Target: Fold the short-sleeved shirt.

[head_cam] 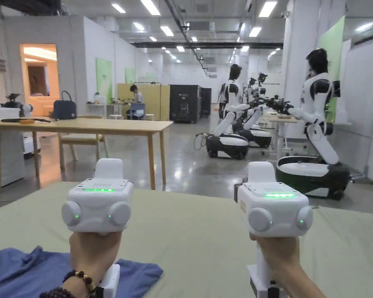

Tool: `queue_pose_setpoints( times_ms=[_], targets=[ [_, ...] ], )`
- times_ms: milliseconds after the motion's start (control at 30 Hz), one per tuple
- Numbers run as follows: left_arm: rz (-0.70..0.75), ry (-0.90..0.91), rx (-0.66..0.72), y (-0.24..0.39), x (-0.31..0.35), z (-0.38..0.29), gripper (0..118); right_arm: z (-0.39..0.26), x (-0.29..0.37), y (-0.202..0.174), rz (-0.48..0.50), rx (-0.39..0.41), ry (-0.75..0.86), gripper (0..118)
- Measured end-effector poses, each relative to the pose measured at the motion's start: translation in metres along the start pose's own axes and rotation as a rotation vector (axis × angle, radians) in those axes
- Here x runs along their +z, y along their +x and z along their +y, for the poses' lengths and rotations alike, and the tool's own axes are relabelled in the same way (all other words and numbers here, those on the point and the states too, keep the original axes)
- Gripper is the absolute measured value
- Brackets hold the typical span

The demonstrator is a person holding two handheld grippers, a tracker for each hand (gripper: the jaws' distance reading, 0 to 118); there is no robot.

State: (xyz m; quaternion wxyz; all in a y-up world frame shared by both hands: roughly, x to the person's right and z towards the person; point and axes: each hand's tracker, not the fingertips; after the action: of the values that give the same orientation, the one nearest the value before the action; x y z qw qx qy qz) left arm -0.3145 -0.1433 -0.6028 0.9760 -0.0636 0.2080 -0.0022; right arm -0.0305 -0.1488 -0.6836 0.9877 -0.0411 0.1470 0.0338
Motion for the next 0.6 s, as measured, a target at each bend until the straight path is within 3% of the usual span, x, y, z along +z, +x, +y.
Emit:
queue_pose_setpoints(
  times_ms=[133,267,400,467,600],
  targets=[
    [0.132,0.004,-0.067,-0.062,0.012,-0.005,0,0.004,-0.008,-0.077,0.150,0.004,0.010,0],
    [0.179,-0.002,-0.032,-0.106,0.028,-0.004,0,0.006,-0.012,-0.126,0.211,0.012,0.009,0],
    [0.206,-0.023,-0.074,-0.117,0.031,-0.002,0,0.007,-0.012,-0.137,0.239,0.008,0.002,0],
    [0.184,-0.137,-0.108,-0.116,0.019,-0.003,0,0.007,-0.008,-0.133,0.249,0.004,-0.007,0],
    [0.009,-0.417,0.010,-0.118,-0.016,-0.018,0,0.003,-0.001,-0.121,0.246,0.025,-0.044,0]
  ],
)
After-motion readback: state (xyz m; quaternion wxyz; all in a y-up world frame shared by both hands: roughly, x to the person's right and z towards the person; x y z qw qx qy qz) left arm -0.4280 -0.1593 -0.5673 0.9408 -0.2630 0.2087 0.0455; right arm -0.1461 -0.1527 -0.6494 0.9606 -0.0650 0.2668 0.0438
